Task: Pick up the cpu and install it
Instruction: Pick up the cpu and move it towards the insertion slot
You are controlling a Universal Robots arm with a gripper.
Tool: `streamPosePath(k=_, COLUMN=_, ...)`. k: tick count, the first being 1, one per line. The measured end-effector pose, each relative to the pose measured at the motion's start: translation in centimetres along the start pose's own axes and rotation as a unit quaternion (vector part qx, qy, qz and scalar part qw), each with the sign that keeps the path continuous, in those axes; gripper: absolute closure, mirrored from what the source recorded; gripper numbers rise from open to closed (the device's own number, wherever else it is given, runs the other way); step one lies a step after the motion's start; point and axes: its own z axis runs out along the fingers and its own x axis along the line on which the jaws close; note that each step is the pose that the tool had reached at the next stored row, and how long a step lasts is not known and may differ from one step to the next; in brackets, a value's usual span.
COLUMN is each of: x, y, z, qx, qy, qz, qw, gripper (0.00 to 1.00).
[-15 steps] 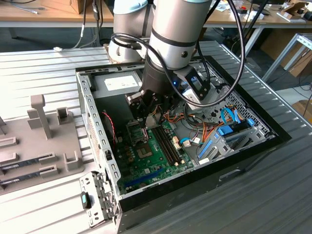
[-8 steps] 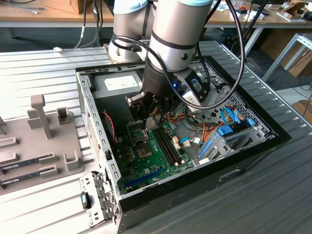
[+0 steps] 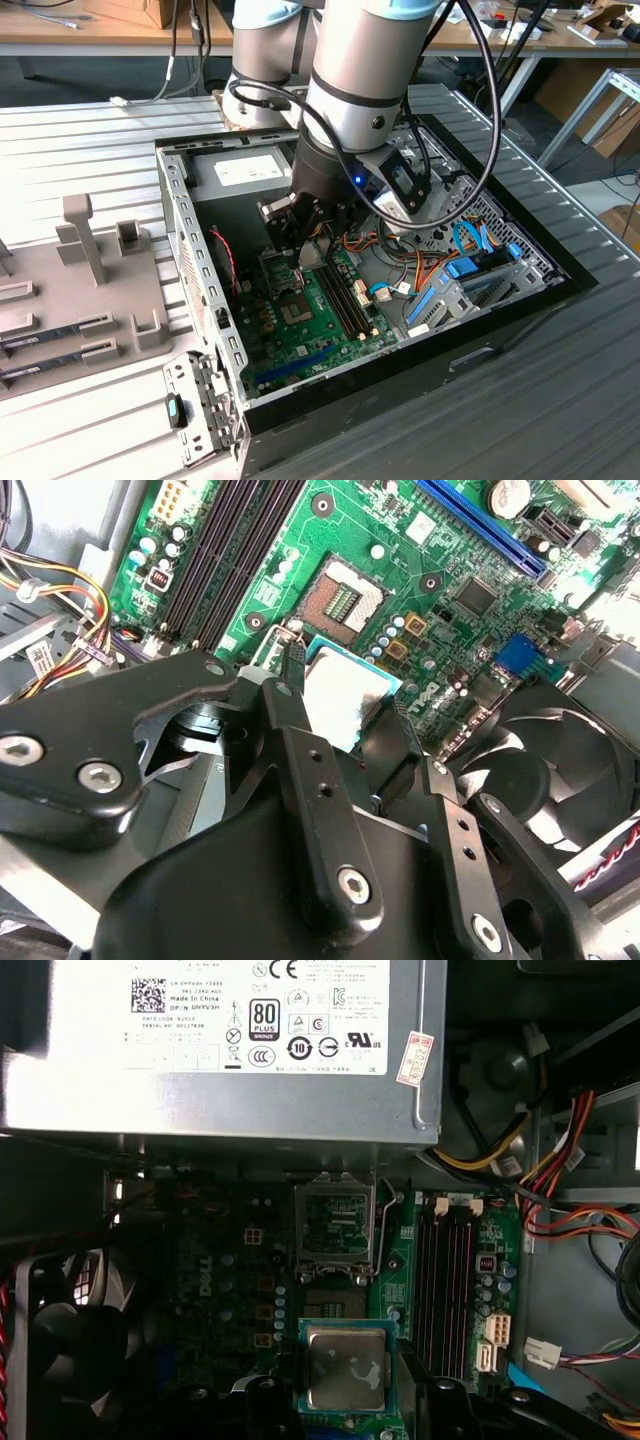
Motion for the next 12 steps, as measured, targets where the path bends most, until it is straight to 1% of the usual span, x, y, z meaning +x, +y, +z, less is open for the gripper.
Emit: streamPosePath(k=12, x=0.0, y=-0.29, z=0.62, qx=0.0, qy=0.0, qz=0.0, qw=1.0, gripper=0.53)
